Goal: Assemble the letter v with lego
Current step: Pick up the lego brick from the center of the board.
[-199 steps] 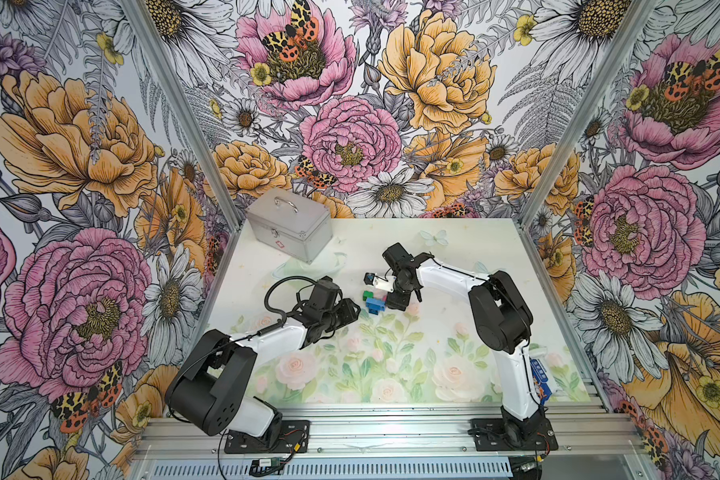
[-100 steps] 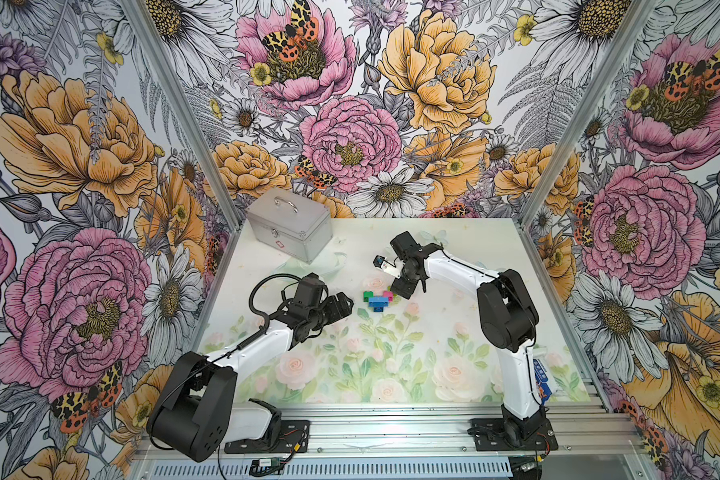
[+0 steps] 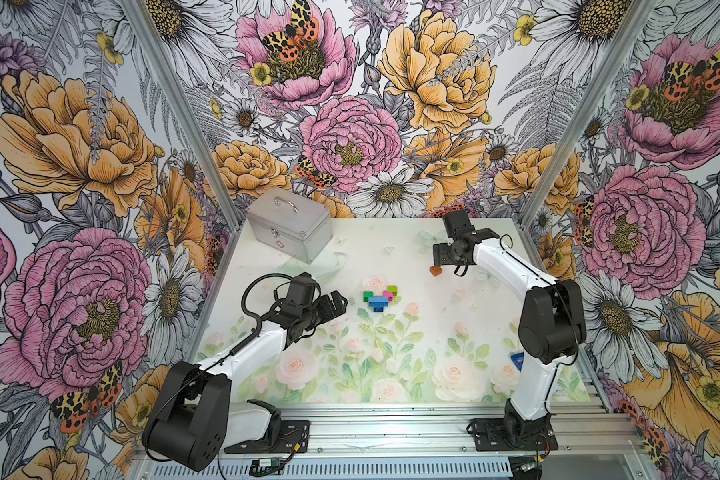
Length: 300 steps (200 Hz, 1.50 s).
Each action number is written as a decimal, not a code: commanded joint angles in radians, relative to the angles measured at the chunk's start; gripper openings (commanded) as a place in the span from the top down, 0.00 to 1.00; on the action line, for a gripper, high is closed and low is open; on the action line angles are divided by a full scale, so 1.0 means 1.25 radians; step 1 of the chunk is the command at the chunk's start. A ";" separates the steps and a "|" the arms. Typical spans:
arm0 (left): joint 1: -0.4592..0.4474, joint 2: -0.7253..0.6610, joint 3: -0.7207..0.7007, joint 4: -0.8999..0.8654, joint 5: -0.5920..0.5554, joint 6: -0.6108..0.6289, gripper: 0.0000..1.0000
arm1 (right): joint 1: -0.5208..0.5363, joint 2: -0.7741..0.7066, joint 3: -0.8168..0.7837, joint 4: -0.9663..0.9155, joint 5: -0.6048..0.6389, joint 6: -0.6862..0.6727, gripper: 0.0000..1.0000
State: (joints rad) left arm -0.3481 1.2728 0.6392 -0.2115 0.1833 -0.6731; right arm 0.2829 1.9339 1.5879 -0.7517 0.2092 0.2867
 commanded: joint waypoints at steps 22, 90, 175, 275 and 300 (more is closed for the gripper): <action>0.011 -0.031 -0.001 -0.010 0.020 0.014 0.01 | 0.004 0.134 0.103 -0.032 -0.064 -0.040 0.27; 0.016 -0.034 -0.011 -0.012 0.007 0.012 0.01 | -0.004 0.248 0.205 -0.068 -0.040 -0.189 0.31; 0.017 -0.034 -0.016 -0.012 -0.001 0.008 0.01 | -0.016 0.328 0.290 -0.141 -0.094 -0.246 0.51; 0.066 -0.053 0.022 0.040 0.181 -0.034 0.08 | 0.045 0.033 0.007 0.053 -0.541 -0.400 0.77; 0.065 -0.068 0.071 0.049 0.266 -0.052 0.17 | 0.110 -0.145 -0.179 0.160 -0.727 -0.731 0.79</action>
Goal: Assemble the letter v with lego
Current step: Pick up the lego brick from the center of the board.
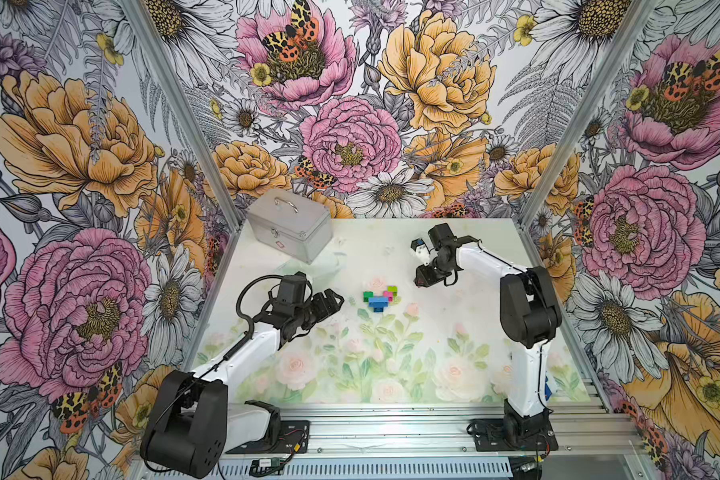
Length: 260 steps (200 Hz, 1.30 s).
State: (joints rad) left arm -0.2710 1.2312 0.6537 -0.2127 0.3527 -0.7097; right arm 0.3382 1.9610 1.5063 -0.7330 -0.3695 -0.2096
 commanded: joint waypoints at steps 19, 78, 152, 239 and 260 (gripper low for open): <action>-0.017 -0.045 0.090 0.062 0.192 -0.036 0.22 | 0.091 -0.245 -0.198 0.190 -0.353 -0.489 0.86; -0.134 -0.039 0.133 0.078 0.233 -0.040 0.35 | 0.112 -0.268 -0.195 0.188 -0.394 -0.578 0.89; -0.226 0.031 0.169 0.099 0.196 -0.030 0.43 | 0.146 -0.264 -0.177 0.169 -0.371 -0.604 0.90; -0.261 0.102 0.222 0.015 0.100 0.013 0.64 | 0.163 -0.253 -0.167 0.158 -0.342 -0.615 0.89; -0.261 0.102 0.226 0.001 0.090 0.013 0.75 | 0.166 -0.242 -0.160 0.158 -0.311 -0.601 0.70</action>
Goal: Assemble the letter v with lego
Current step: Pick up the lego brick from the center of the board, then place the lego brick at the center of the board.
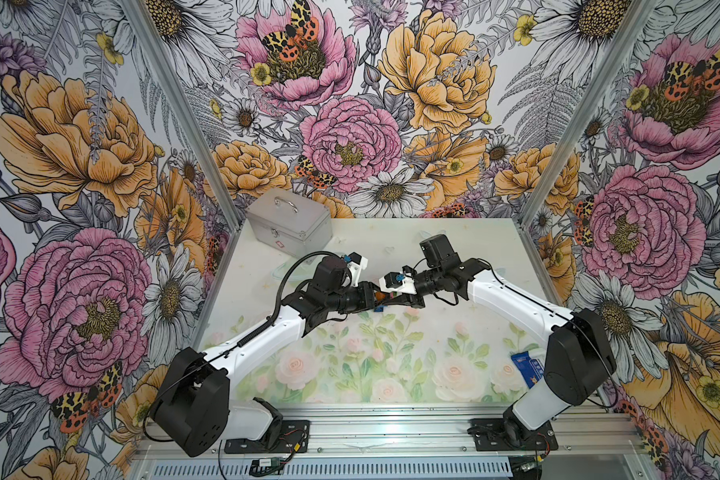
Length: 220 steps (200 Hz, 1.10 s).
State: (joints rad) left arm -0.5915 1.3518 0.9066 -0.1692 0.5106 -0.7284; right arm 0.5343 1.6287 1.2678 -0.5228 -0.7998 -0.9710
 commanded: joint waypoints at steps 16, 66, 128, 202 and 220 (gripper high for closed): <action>0.012 -0.002 0.017 -0.038 -0.041 0.007 0.82 | 0.009 0.025 0.033 -0.009 0.067 0.029 0.51; 0.139 -0.072 -0.034 -0.102 -0.182 -0.121 0.88 | 0.014 -0.039 -0.022 0.037 0.229 0.184 0.01; 0.089 0.118 0.093 -0.170 -0.631 -0.342 0.92 | 0.032 -0.344 -0.163 0.154 0.758 0.856 0.01; 0.015 0.440 0.338 -0.222 -0.736 -0.517 0.90 | -0.108 -0.548 -0.401 0.229 0.700 1.026 0.01; 0.009 0.480 0.360 -0.224 -0.722 -0.544 0.87 | -0.107 -0.539 -0.413 0.223 0.686 1.031 0.01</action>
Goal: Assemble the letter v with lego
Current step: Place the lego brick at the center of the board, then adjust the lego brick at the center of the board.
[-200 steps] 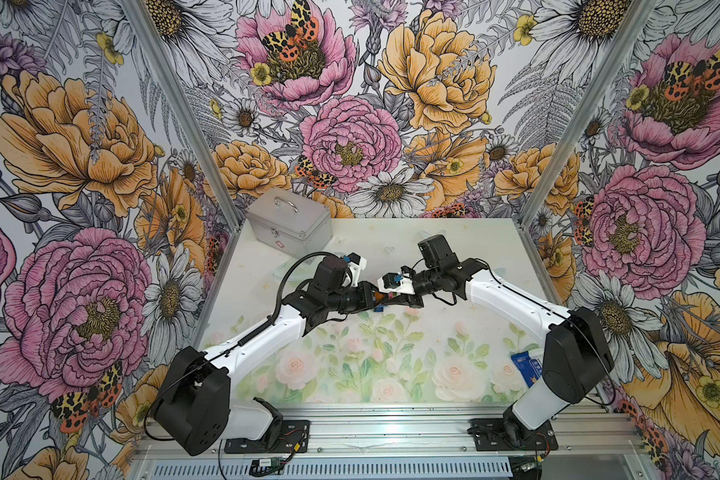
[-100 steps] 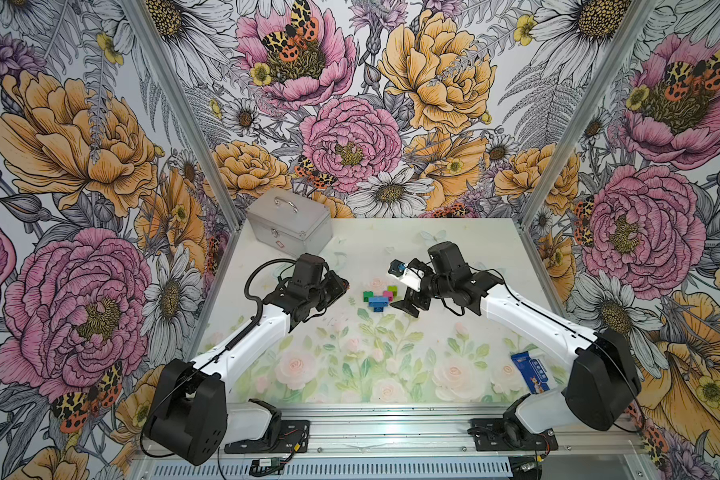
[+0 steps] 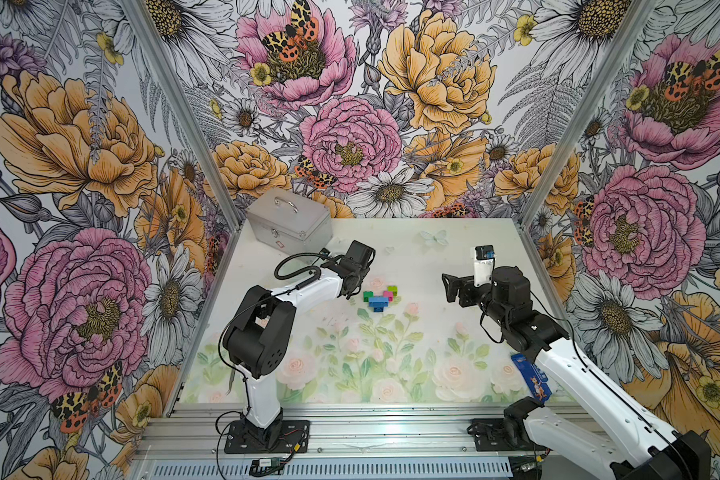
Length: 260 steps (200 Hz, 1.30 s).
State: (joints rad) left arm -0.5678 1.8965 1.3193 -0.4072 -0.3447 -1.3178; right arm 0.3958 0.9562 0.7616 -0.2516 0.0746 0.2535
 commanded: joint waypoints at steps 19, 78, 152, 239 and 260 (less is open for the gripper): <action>-0.015 0.080 0.047 -0.033 -0.014 -0.096 0.85 | 0.006 0.017 -0.017 0.005 -0.032 0.055 0.04; -0.015 0.126 0.061 -0.034 0.017 -0.115 0.54 | 0.037 0.077 -0.023 0.006 -0.046 0.057 0.08; 0.009 0.075 0.065 -0.032 0.098 0.008 0.28 | 0.102 0.151 -0.009 0.005 -0.017 0.083 0.11; 0.066 -0.083 -0.106 0.064 0.274 0.202 0.36 | 0.126 0.185 -0.029 0.004 0.050 0.144 0.12; 0.071 -0.068 -0.130 0.130 0.320 0.195 0.51 | 0.126 0.187 -0.029 0.000 0.054 0.148 0.12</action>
State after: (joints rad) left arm -0.4900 1.8015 1.1969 -0.3485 -0.0460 -1.1034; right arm 0.5495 1.1995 0.7349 -0.2504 0.1059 0.4126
